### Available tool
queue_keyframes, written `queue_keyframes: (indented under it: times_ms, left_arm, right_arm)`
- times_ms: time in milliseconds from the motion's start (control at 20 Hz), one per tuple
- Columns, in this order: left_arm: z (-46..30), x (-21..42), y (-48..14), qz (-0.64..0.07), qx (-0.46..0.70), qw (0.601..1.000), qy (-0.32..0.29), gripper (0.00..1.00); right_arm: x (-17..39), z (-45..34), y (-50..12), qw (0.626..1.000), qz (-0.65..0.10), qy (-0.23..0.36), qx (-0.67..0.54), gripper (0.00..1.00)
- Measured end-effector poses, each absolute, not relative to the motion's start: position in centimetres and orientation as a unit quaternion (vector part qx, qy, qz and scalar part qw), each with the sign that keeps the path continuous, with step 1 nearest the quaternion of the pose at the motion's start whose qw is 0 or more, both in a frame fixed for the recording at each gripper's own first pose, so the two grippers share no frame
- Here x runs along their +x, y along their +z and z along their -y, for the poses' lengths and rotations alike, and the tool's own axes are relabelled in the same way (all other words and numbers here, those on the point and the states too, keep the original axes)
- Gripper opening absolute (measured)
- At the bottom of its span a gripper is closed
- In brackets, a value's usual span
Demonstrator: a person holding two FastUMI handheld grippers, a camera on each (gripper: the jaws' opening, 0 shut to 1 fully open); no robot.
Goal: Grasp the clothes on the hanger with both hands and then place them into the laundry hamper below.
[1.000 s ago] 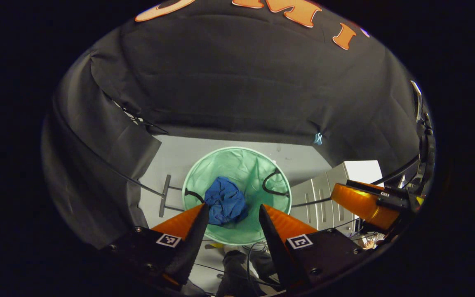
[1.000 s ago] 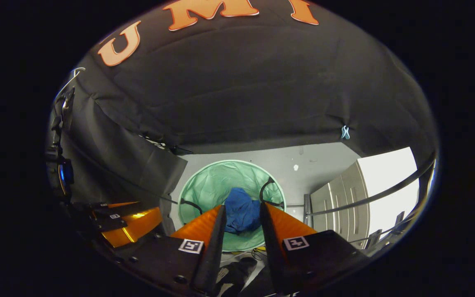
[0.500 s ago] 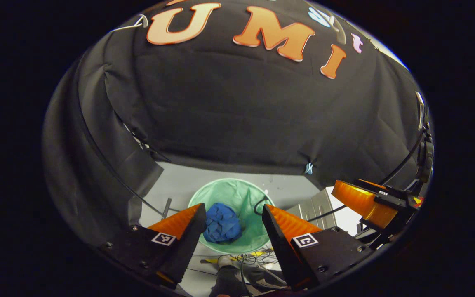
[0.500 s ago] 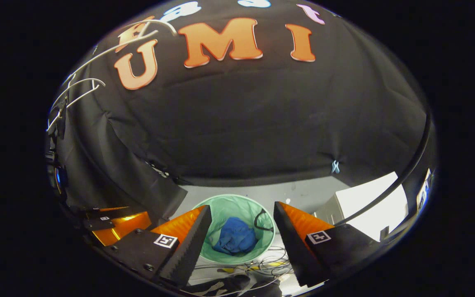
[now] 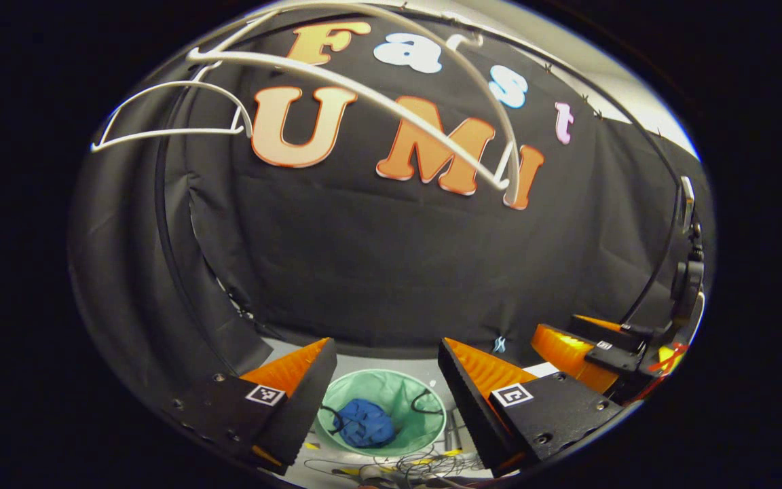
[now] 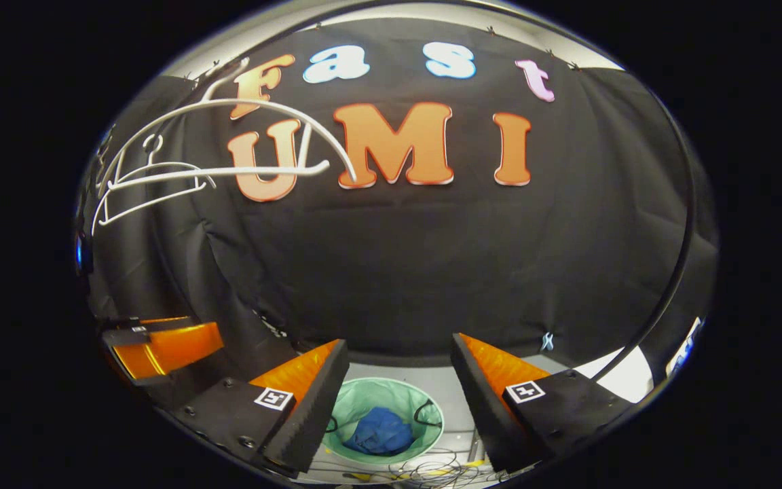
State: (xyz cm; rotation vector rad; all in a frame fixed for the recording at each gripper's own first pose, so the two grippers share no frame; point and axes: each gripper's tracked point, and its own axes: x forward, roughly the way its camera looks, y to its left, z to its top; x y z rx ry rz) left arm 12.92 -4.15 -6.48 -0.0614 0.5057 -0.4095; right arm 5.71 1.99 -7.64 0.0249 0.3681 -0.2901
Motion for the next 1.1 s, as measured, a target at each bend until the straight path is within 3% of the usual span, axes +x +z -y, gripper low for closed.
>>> queue_keyframes:
  times_ms: [250,300,350,400,450,900,950,1100]
  left_arm:
    - [3.1,14.5,2.9,-0.107,-0.042,0.975,-0.190,0.98]
    - [2.8,14.4,3.7,-0.087,-0.036,0.978,-0.186,0.94]
    - [2.5,14.7,4.8,-0.071,-0.031,0.980,-0.183,0.98]
    - [2.6,15.3,5.3,-0.059,-0.027,0.981,-0.181,0.90]
    - [2.7,15.8,5.9,-0.051,-0.027,0.982,-0.179,0.90]
    - [1.9,16.2,7.4,-0.034,-0.036,0.984,-0.173,0.90]
    - [1.9,16.1,7.4,-0.035,-0.037,0.984,-0.173,0.94]
    - [1.8,16.2,7.3,-0.035,-0.037,0.983,-0.174,0.90]
  right_arm:
    - [5.1,-1.5,-1.9,0.982,-0.113,-0.151,-0.005,0.98]
    - [5.0,-1.4,-0.9,0.983,-0.102,-0.153,-0.006,0.98]
    - [4.8,-1.1,0.0,0.983,-0.091,-0.157,-0.009,0.98]
    - [4.8,-0.8,0.9,0.983,-0.082,-0.161,-0.012,0.98]
    - [4.7,-0.6,1.6,0.984,-0.073,-0.164,-0.015,0.89]
    - [3.4,0.9,4.8,0.980,-0.036,-0.192,-0.026,0.89]
    - [3.4,0.9,4.8,0.980,-0.036,-0.194,-0.026,0.89]
    - [3.4,1.1,4.9,0.979,-0.031,-0.201,-0.027,0.89]
